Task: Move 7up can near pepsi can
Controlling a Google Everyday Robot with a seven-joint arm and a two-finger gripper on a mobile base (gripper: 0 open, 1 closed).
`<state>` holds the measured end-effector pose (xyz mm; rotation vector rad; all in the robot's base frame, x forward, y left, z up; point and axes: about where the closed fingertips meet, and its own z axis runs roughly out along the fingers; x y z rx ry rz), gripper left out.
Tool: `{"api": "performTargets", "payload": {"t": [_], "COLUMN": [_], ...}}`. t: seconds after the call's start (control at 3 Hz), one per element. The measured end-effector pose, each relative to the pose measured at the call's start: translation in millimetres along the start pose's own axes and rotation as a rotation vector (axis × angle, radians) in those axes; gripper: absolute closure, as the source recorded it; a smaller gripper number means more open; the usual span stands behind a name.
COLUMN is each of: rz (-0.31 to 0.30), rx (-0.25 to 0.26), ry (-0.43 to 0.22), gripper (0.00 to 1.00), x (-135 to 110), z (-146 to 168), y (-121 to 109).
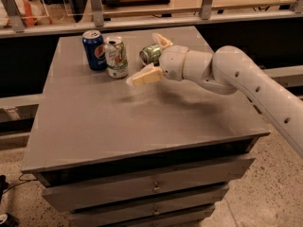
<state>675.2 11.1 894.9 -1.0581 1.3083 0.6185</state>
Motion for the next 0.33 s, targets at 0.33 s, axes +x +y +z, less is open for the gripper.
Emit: {"api": "performTargets", "payload": {"t": [0.33], "rz": [0.000], "rx": [0.000], "ry": [0.000], "gripper": [0.00], "x": [-0.1], "z": [0.3], "y": [0.1]}}
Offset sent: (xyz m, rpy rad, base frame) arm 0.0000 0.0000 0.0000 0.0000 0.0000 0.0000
